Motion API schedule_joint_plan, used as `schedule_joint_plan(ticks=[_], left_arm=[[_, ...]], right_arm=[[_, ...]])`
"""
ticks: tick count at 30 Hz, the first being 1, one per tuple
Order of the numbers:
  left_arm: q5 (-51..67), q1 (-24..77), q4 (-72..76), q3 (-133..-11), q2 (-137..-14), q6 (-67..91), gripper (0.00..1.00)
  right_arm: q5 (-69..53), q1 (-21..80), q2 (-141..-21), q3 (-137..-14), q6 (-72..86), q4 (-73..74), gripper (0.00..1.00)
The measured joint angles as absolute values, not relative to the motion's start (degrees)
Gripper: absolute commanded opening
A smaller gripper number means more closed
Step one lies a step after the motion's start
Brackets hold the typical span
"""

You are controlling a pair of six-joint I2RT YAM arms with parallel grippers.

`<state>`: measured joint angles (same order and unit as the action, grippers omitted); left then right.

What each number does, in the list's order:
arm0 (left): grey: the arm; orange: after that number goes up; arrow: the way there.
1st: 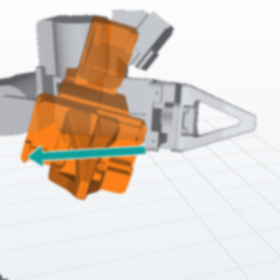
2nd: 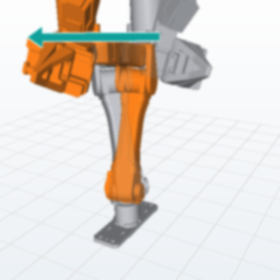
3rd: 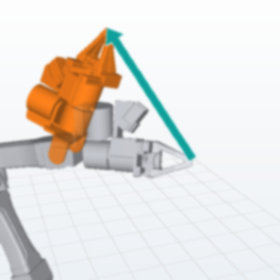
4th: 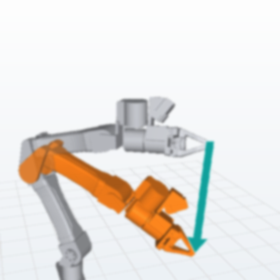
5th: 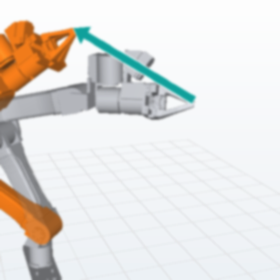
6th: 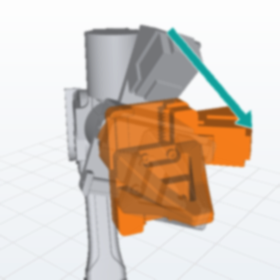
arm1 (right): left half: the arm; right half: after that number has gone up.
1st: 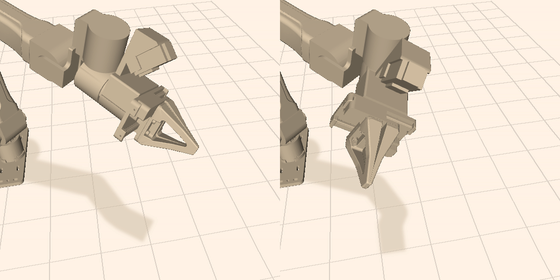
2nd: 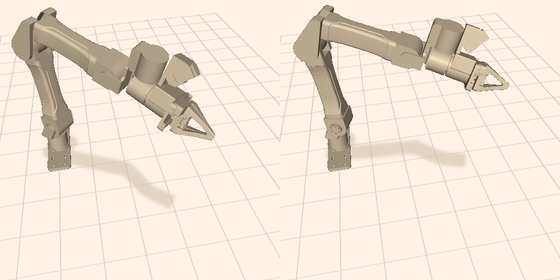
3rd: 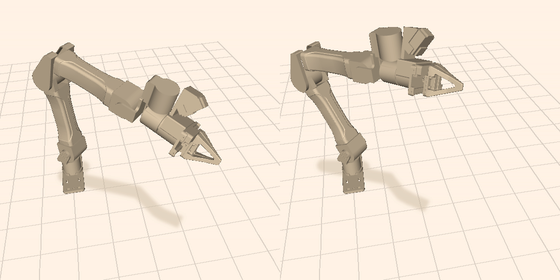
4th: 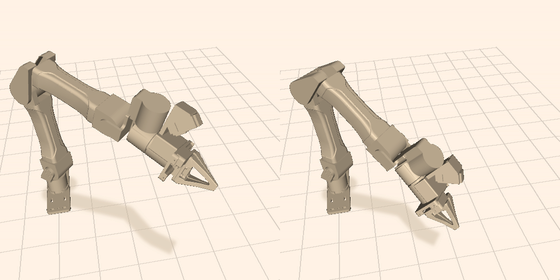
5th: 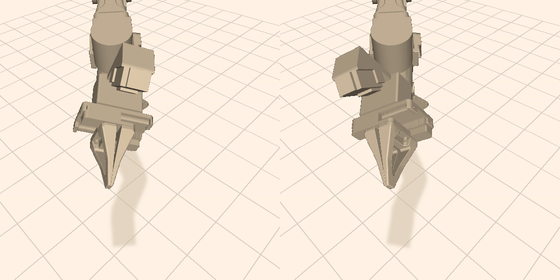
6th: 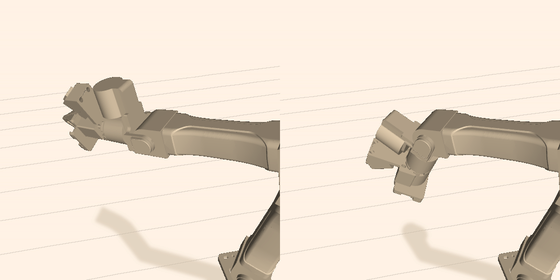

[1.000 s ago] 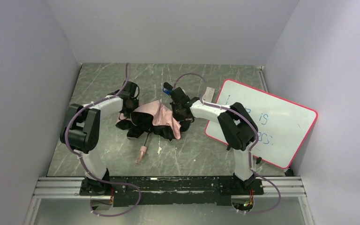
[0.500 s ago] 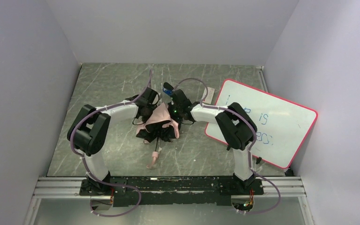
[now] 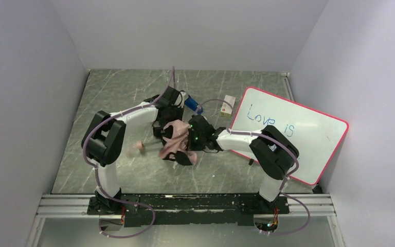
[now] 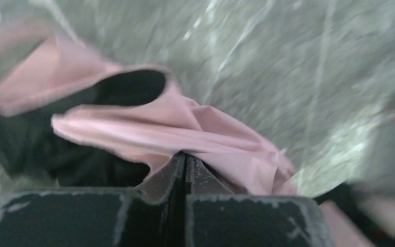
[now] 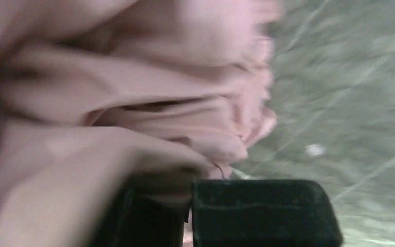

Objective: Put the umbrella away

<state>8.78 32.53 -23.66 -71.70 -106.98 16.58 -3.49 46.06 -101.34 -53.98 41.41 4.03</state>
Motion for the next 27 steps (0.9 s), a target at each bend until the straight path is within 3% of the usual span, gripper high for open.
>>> schedule_joint_plan(ticks=[8, 14, 20, 24, 27], left_arm=[[12.60, 32.69, -21.39, -79.24, -110.15, 15.38, 0.05], [10.98, 26.92, -23.66, -77.93, -103.68, 14.96, 0.05], [6.15, 15.90, -24.47, -74.91, -89.21, 14.24, 0.18], [3.27, 8.91, -24.21, -74.06, -84.49, 14.39, 0.06], [1.39, 5.50, -24.25, -74.04, -87.13, 14.79, 0.05]], right_arm=[[-5.15, 53.17, -97.60, -50.98, 43.90, 0.67, 0.13], [3.27, 51.48, -88.07, -48.10, 42.11, 6.24, 0.17], [9.06, 48.69, -84.62, -48.10, 39.75, 11.62, 0.19], [10.74, 47.48, -84.25, -48.10, 38.59, 13.43, 0.20], [10.92, 47.20, -84.49, -48.34, 38.06, 14.52, 0.20]])
